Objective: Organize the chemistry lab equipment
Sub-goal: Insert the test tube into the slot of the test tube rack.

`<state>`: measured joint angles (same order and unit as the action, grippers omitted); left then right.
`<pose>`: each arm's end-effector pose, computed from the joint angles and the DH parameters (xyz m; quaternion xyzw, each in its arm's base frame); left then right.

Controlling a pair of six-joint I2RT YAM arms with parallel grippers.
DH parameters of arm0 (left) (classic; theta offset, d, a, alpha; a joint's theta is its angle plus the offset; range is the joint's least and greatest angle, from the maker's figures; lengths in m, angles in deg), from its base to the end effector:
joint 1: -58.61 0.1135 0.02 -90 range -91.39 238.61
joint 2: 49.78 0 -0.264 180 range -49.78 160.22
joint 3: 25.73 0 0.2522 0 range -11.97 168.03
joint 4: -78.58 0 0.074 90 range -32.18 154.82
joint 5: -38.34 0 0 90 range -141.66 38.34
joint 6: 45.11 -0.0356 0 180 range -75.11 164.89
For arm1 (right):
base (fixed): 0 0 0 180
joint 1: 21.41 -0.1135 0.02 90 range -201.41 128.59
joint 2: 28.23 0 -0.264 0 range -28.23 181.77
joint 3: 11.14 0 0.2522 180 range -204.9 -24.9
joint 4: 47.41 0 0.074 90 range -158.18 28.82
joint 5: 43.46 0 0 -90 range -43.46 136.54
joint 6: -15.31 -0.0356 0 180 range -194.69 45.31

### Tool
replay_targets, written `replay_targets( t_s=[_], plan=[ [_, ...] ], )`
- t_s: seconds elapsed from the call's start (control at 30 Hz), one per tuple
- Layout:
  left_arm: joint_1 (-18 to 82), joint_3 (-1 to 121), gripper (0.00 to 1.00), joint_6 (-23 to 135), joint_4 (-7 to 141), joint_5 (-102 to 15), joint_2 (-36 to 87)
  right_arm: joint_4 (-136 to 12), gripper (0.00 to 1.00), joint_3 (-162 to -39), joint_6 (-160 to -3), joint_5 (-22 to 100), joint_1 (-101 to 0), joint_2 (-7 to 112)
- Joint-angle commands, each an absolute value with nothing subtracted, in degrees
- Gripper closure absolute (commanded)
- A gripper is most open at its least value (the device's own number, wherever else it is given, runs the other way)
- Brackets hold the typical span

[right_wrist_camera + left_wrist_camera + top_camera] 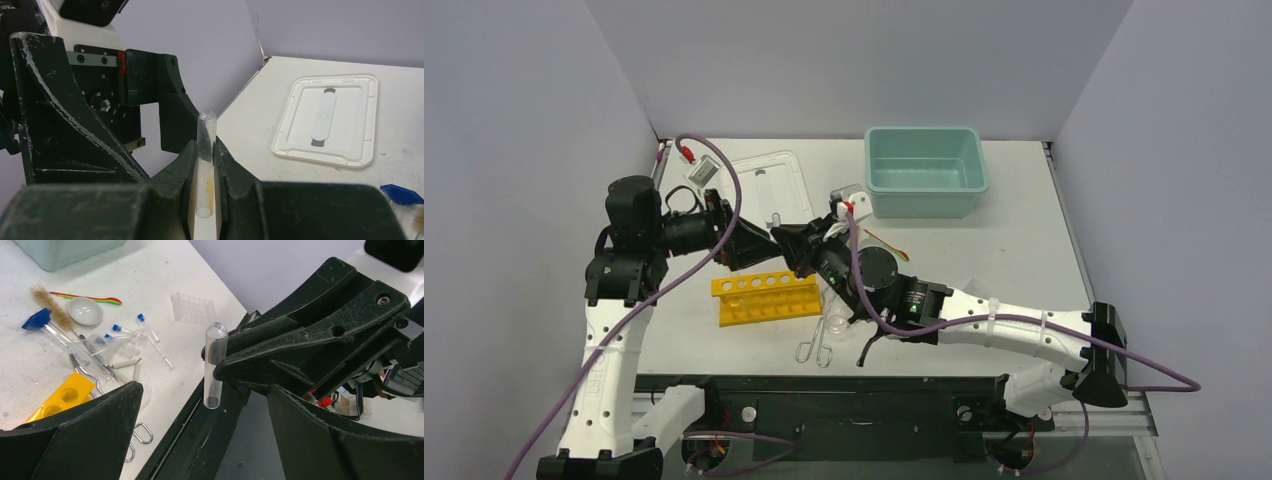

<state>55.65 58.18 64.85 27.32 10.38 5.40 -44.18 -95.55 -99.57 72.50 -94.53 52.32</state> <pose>0.1723 -0.0404 0.4167 0.1777 0.7472 -0.5146 0.3813 0.1117 0.3146 0.4040 -0.1100 0.6576 0.4536 0.5914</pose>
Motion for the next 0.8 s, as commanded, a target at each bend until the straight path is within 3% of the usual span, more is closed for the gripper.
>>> replay_targets(
  t_s=[0.0,0.3,0.77],
  plan=[
    [55.47,59.31,0.08,65.75,28.77,13.12,3.83,-41.55,1.00,-95.98,-100.22,69.95,-94.68,50.57],
    [55.44,57.50,0.34,64.45,28.25,12.75,3.44,-39.44,1.00,-98.67,-105.51,66.90,-93.84,54.04],
    [55.44,57.15,0.45,62.67,25.88,11.52,3.91,-34.22,1.00,-98.47,-113.25,60.78,-90.31,56.07]
  ],
)
